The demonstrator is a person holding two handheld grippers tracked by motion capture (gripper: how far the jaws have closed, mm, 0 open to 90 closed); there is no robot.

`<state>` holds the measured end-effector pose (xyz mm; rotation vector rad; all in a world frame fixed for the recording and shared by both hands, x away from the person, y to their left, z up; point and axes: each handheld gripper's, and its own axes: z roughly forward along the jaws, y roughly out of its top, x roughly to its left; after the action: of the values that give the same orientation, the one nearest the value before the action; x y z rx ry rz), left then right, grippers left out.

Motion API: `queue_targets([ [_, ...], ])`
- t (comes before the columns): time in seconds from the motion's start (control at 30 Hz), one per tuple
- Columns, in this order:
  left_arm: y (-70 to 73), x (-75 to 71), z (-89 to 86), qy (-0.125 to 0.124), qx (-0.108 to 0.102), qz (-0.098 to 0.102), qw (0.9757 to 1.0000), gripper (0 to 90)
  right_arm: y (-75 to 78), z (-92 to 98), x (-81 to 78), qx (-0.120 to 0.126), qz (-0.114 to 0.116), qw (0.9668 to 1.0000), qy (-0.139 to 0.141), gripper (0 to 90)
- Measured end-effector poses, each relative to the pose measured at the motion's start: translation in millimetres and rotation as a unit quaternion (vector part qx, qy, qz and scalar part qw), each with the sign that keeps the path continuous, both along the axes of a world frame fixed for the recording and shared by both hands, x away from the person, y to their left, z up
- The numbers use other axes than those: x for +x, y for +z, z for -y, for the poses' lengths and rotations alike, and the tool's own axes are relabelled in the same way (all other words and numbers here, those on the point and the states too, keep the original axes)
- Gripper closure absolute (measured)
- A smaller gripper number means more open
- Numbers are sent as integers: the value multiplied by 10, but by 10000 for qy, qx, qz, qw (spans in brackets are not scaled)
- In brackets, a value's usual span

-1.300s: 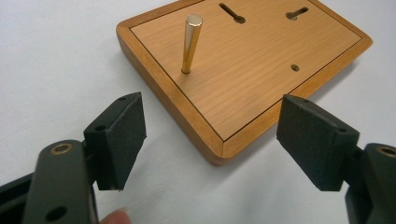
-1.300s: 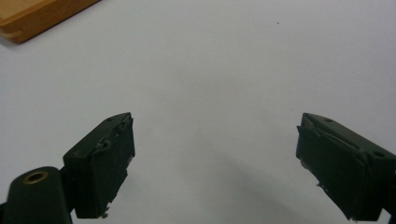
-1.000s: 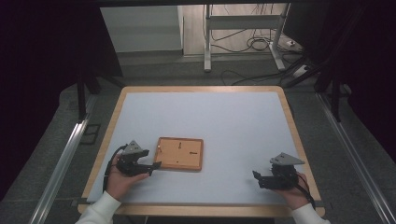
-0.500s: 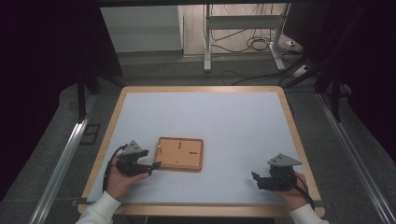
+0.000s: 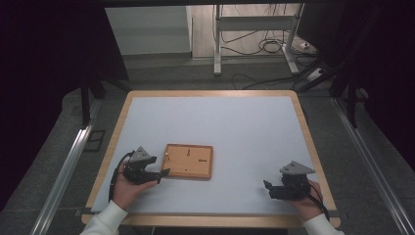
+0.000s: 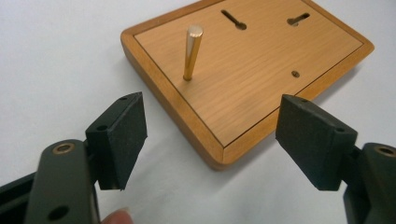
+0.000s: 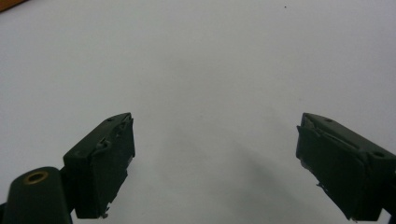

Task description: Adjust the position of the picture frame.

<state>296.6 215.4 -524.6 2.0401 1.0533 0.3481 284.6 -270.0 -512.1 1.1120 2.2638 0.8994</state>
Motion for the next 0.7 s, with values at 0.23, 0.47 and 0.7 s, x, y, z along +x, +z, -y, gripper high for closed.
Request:
queue_targets([
  [0.23, -5, 89, 64, 34, 37, 72, 10000, 282, -9, -10, 7, -33, -26, 10000, -5, 122],
  [0.47, -7, 197, 137, 99, 97, 160, 9998, 396, 17, -26, -5, -26, 145, 9999, -24, 123],
  [0.7, -29, 242, 177, 114, 136, 191, 9997, 520, -3, -26, 8, -58, 85, 9999, -14, 123],
])
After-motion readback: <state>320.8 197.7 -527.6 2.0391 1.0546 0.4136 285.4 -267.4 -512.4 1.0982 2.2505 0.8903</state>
